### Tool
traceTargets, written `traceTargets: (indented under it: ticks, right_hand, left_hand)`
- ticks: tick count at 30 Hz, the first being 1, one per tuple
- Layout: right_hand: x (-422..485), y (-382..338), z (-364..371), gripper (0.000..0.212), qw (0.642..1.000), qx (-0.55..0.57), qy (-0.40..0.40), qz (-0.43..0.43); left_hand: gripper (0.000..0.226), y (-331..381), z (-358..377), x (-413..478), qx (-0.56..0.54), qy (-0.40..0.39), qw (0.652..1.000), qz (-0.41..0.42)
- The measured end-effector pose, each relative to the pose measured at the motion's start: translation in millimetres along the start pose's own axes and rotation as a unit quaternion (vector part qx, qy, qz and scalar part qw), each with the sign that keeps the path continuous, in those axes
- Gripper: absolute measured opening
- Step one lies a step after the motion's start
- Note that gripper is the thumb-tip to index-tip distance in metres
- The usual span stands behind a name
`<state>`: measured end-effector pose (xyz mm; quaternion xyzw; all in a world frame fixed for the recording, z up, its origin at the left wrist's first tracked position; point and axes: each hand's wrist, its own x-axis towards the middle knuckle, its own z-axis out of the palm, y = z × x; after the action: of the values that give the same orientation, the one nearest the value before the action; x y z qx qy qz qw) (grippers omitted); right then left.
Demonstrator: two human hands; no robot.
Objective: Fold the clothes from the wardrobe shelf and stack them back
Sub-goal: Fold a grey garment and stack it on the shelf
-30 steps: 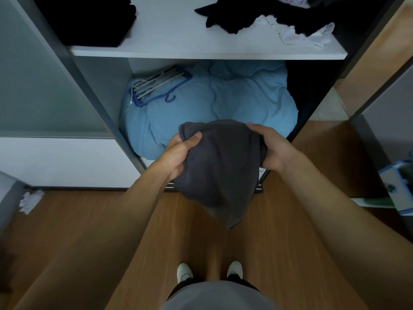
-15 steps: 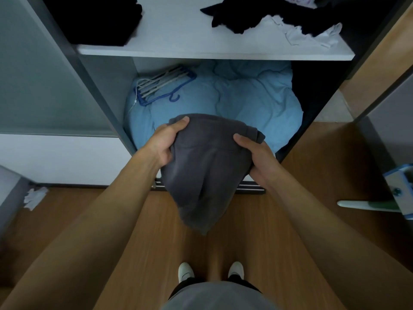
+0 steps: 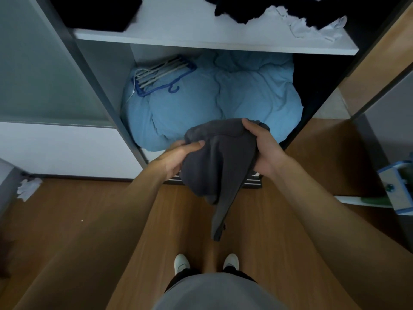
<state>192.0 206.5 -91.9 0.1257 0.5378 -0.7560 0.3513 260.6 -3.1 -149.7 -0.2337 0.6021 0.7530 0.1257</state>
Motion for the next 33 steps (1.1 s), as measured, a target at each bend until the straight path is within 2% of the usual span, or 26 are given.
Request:
traceTargets:
  ticks: [3, 5, 7, 10, 12, 14, 16, 19, 23, 27, 31, 33]
  right_hand:
    - [1, -11, -10, 0.034, 0.997, -0.059, 0.027, 0.039]
    - [0, -16, -20, 0.033, 0.997, -0.045, 0.049, 0.048]
    - [0, -15, -35, 0.039, 0.999, 0.016, 0.044, 0.006]
    - [-1, -1, -55, 0.05, 0.994, 0.076, -0.006, -0.074]
    - [-4, 13, -59, 0.051, 0.996, 0.036, -0.039, -0.077]
    - [-6, 24, -56, 0.042, 0.995, -0.045, -0.066, -0.067]
    - [-5, 29, -48, 0.033, 0.99, -0.096, -0.06, -0.086]
    - [-5, 25, -38, 0.029, 0.991, -0.071, -0.023, -0.109]
    - [-8, 21, -29, 0.037, 0.997, -0.03, -0.046, -0.059]
    - [-11, 16, -20, 0.04, 0.997, 0.009, -0.049, -0.056]
    - [-11, 15, -18, 0.042, 0.997, 0.061, -0.021, -0.042]
    - [-12, 16, -17, 0.044, 0.995, 0.089, -0.024, -0.036]
  left_hand:
    - [0.042, 4, 11, 7, -0.053, 0.037, 0.998, 0.022]
    - [0.041, 7, 19, 8, -0.077, 0.046, 0.995, 0.037]
    - [0.036, 10, 26, 7, -0.091, 0.043, 0.994, 0.051]
    - [0.032, 19, 34, 4, -0.116, 0.039, 0.991, 0.061]
    - [0.033, 25, 39, 2, -0.135, 0.04, 0.989, 0.048]
    - [0.035, 29, 42, 2, -0.145, 0.042, 0.988, 0.025]
    - [0.036, 34, 41, 1, -0.138, 0.046, 0.989, 0.006]
    - [0.036, 41, 30, 1, -0.109, 0.068, 0.992, -0.015]
    - [0.031, 43, 11, 0, -0.112, 0.073, 0.989, -0.065]
    - [0.043, 34, -7, -3, -0.184, 0.044, 0.981, -0.042]
    - [0.06, 21, -20, -7, -0.172, -0.029, 0.985, -0.017]
    - [0.058, 11, -18, -10, -0.168, -0.066, 0.983, -0.009]
